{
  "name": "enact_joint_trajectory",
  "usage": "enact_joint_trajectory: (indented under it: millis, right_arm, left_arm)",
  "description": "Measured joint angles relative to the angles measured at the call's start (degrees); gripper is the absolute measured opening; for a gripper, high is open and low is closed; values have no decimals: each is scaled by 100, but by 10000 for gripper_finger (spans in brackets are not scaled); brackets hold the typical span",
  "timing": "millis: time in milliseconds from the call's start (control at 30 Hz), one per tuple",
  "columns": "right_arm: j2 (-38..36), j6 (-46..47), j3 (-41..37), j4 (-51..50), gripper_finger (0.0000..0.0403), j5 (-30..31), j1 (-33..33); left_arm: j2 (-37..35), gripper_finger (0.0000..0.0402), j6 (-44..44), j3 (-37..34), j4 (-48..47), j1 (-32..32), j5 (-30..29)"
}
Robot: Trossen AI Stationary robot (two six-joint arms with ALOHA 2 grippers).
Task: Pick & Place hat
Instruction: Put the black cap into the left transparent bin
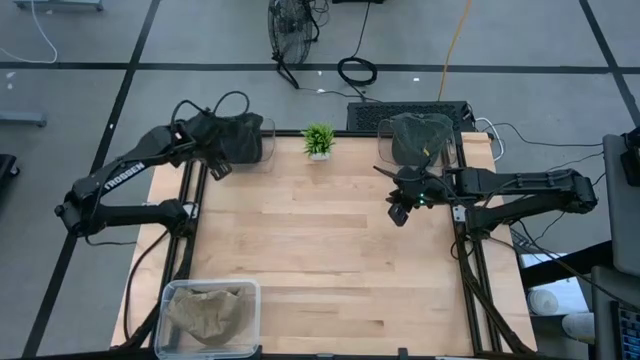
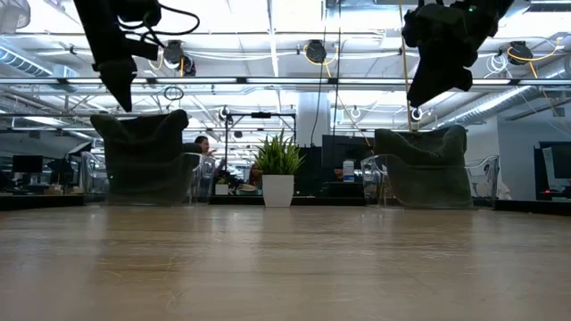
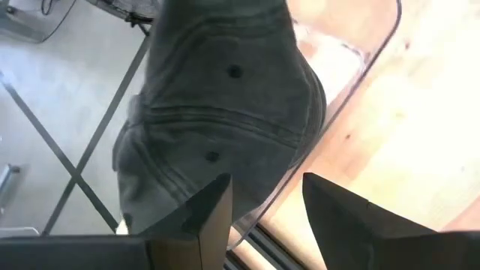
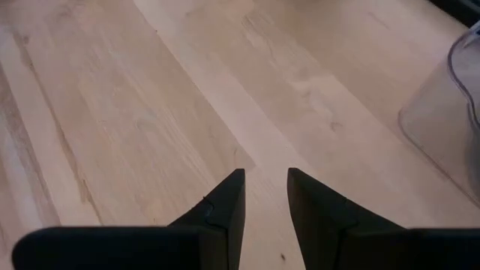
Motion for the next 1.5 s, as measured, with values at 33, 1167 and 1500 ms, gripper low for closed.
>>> enact_joint_trajectory:
  millis: [33, 1167, 1500]
  right_arm:
    - [1, -23, -2, 2, 89, -21, 0]
    - [1, -296, -5, 302, 89, -442, 2]
    - [-1, -336, -5, 302, 89, -433, 2]
  left_arm:
    - [-10, 175, -86, 34, -21, 5, -1]
    - [1360, 174, -4546, -1063, 2269, 435, -179]
    - [1725, 174, -3867, -1056, 2307, 411, -364]
